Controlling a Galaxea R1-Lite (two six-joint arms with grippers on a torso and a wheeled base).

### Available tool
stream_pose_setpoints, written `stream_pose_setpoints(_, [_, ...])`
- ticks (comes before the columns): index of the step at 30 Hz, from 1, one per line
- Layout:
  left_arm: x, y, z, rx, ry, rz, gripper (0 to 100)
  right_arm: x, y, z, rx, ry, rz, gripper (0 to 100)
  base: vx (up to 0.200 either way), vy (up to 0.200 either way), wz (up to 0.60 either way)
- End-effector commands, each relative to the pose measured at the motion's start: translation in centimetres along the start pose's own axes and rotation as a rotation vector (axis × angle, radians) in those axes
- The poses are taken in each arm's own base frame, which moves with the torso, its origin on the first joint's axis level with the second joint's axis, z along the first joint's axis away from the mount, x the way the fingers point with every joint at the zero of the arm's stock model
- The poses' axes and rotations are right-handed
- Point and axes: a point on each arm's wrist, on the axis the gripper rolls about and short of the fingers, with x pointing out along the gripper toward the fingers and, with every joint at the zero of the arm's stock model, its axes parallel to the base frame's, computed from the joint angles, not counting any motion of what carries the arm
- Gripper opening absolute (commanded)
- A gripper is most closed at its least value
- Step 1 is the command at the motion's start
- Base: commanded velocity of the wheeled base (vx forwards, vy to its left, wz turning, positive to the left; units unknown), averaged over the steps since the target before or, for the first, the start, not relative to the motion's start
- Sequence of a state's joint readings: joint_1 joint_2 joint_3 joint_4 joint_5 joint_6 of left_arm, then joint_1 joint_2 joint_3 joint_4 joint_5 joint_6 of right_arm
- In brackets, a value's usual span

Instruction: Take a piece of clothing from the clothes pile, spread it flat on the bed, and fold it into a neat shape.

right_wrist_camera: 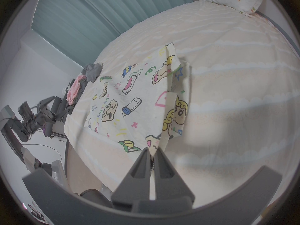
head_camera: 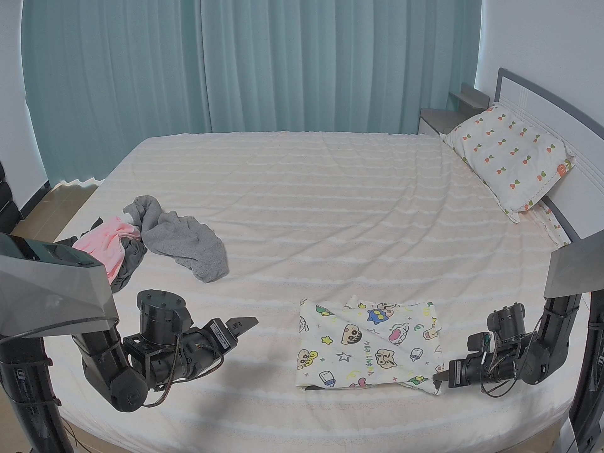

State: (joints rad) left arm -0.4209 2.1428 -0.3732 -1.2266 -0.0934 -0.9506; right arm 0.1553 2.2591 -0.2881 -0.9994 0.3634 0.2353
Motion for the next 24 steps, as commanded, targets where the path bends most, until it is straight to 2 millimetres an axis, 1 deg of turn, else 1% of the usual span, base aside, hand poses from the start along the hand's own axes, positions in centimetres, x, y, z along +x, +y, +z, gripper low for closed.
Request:
stream_pose_setpoints(1, [0.1,0.0,-0.1,0.001,0.003,0.0,100,0.0,0.1,0.0,-0.009,-0.003,-0.014,0,0.0,0.0,0.0])
stream_pose_setpoints(2, [0.1,0.0,-0.1,0.001,0.005,0.001,100,0.0,0.1,0.0,-0.009,-0.005,-0.015,0,0.0,0.0,0.0])
stream_pose_setpoints(3, [0.1,0.0,-0.2,0.003,0.007,-0.001,100,0.0,0.1,0.0,-0.008,-0.006,-0.013,100,0.0,0.0,0.0])
stream_pose_setpoints(7, [0.6,-0.2,-0.9,0.016,0.028,-0.003,100,-0.3,-0.1,0.3,-0.004,-0.039,-0.006,100,0.0,0.0,0.0])
stream_pose_setpoints(9, [1.1,-0.6,-1.1,0.024,0.035,-0.018,100,-0.6,-0.2,0.8,-0.001,-0.088,-0.003,100,0.0,0.0,0.0])
stream_pose_setpoints(11, [2.1,-1.3,-1.9,0.046,0.059,-0.037,100,-0.9,-0.5,1.6,-0.002,-0.147,-0.003,100,0.0,0.0,0.0])
stream_pose_setpoints(13, [2.8,-1.4,-2.3,0.07,0.079,-0.035,100,-0.9,-0.8,2.1,0.005,-0.167,-0.005,100,0.0,0.0,0.0])
stream_pose_setpoints(15, [4.2,-1.4,-2.5,0.125,0.103,-0.019,100,-0.4,-1.0,3.0,0.043,-0.193,-0.004,100,0.0,0.0,0.0])
stream_pose_setpoints(16, [4.5,-1.5,-2.5,0.141,0.109,-0.014,100,-0.3,-1.0,3.3,0.054,-0.2,-0.004,100,0.0,0.0,0.0])
stream_pose_setpoints(17, [5.7,-1.5,-2.5,0.175,0.132,0.014,100,0.2,-1.2,3.8,0.09,-0.206,0.002,100,0.0,0.0,0.0])
stream_pose_setpoints(20, [7.8,-2.1,-2.1,0.191,0.182,0.071,100,1.3,-1.5,4.4,0.108,-0.193,-0.001,100,0.0,0.0,0.0])
stream_pose_setpoints(23, [8.6,-3.0,-1.9,0.218,0.195,0.075,100,2.0,-1.7,4.8,0.112,-0.18,-0.004,100,0.0,0.0,0.0])
stream_pose_setpoints(24, [9.2,-3.5,-1.6,0.255,0.188,0.061,100,2.5,-1.8,5.3,0.112,-0.178,-0.004,100,0.0,0.0,0.0])
